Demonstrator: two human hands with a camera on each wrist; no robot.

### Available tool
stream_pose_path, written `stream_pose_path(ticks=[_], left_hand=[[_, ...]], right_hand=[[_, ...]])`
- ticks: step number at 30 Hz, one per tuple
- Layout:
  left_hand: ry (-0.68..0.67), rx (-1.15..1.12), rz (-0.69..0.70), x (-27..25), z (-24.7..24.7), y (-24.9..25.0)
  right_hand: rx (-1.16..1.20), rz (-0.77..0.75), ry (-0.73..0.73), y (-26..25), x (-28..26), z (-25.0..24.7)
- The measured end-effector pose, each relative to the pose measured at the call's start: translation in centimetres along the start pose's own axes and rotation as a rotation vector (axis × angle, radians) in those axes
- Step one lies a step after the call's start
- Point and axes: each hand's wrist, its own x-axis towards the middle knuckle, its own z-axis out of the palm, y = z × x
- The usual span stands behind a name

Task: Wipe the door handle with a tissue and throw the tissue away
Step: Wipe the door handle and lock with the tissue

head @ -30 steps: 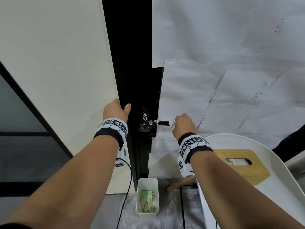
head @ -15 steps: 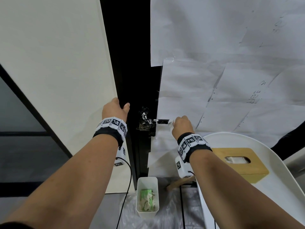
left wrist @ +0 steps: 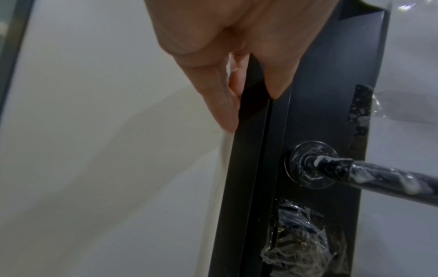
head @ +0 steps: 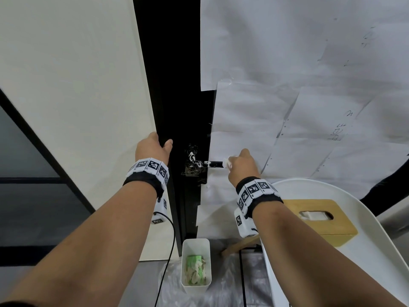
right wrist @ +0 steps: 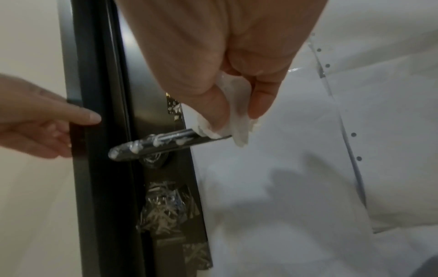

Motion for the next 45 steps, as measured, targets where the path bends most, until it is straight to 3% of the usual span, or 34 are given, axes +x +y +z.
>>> stream_pose_path(ticks=[12, 45], left_hand=[[0.004, 0.013, 0.012, 0.1, 0.1, 0.0], [0.002, 0.032, 0.023, 0.1, 0.1, 0.0]], right_hand=[[-0.163, -0.092, 0.033, -0.7, -0.6, -0.1], [-0.136, -0.173, 0.027, -0.9, -0.4, 0.1]])
